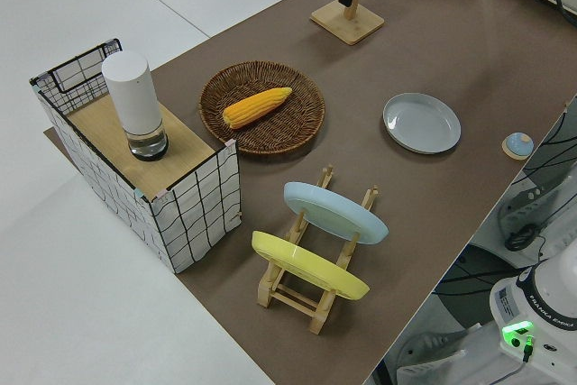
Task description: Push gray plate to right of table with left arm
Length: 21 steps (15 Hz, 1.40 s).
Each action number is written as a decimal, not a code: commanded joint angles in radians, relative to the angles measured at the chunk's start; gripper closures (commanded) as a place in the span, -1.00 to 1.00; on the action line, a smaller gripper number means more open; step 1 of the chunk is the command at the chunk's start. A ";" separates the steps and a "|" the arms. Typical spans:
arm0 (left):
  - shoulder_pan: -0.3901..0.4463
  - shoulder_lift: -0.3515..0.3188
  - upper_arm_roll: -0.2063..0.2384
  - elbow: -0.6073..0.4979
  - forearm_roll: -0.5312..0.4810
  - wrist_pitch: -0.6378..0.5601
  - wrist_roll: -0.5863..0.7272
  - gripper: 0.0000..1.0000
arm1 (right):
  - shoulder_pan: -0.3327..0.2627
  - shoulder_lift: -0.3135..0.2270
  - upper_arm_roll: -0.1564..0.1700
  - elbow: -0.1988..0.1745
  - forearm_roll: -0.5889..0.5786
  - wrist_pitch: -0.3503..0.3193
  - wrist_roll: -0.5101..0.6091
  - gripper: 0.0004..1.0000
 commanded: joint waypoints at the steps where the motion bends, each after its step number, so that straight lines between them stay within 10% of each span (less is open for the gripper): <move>1: -0.001 -0.004 0.001 0.001 0.022 0.007 -0.002 -0.98 | -0.006 0.006 0.004 0.014 0.016 -0.007 0.002 -0.99; 21: 0.001 -0.001 0.001 -0.025 0.015 0.016 0.000 -0.99 | -0.006 0.006 0.004 0.014 0.016 -0.005 0.002 -0.99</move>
